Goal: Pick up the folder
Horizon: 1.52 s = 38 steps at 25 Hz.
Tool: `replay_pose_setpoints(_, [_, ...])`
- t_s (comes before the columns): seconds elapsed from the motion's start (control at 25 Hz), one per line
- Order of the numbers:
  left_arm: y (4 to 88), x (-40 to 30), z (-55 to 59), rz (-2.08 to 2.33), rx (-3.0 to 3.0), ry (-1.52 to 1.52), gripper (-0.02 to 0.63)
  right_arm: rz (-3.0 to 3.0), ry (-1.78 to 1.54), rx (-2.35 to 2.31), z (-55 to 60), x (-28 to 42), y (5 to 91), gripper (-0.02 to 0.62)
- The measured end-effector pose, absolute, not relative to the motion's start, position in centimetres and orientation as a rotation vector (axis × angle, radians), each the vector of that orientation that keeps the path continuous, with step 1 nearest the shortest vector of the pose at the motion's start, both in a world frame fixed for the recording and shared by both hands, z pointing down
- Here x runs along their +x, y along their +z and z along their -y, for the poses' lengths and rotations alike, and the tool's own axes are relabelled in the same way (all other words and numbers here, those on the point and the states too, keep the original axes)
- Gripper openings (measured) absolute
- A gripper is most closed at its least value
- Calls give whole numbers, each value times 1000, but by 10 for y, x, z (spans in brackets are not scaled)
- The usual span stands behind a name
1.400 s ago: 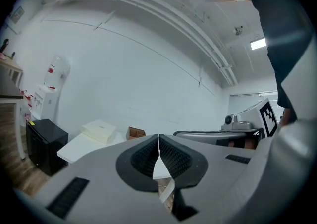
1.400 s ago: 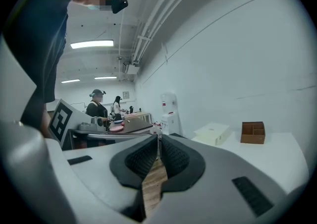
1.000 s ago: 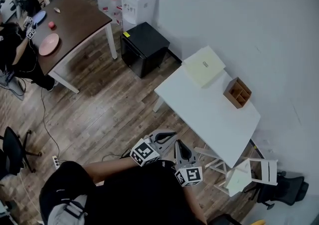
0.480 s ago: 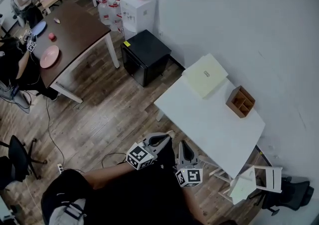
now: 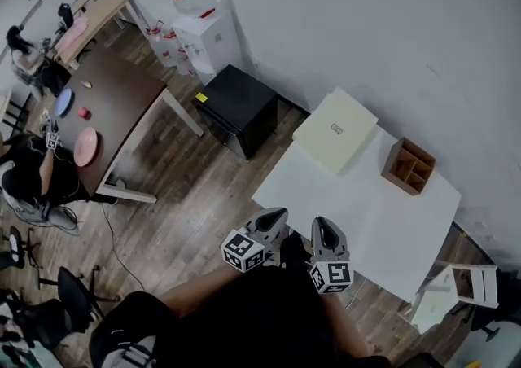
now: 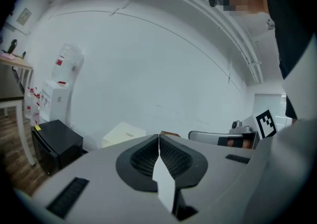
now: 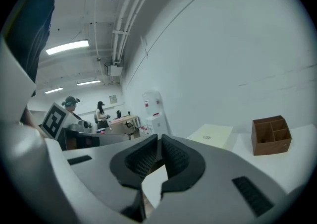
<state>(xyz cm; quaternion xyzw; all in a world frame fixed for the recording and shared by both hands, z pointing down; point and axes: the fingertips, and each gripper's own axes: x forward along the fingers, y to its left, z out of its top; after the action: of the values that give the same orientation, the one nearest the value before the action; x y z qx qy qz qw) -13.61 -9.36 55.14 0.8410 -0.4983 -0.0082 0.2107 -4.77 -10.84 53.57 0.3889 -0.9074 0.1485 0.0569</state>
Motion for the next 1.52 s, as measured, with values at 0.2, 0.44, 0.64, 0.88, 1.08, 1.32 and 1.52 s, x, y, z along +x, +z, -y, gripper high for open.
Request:
replay_pose_setpoints(0.2, [566, -137, 171, 1423, 2334, 81, 15, 2691, 518, 1266, 189, -23, 546, 44])
replay_pose_setpoints(0.44, [601, -140, 237, 1454, 2272, 167, 17, 2606, 645, 1270, 252, 1, 592, 44])
replay_pose_setpoints(0.64, [634, -147, 284, 1458, 2227, 236, 17, 2552, 737, 1303, 288, 14, 628, 44])
replay_pose_setpoints(0.88, [656, -157, 326, 1456, 2240, 340, 17, 2471, 839, 1335, 312, 16, 666, 46])
replay_pose_setpoints(1.08, [681, -170, 361, 1452, 2228, 414, 33, 2385, 920, 1383, 330, 18, 698, 154])
replay_pose_setpoints(1.32, [720, -177, 405, 1374, 2189, 490, 161, 2309, 1054, 1393, 358, 15, 736, 216])
replay_pose_setpoints(1.52, [748, -185, 430, 1313, 2117, 574, 234, 2237, 1196, 1436, 368, 19, 764, 255])
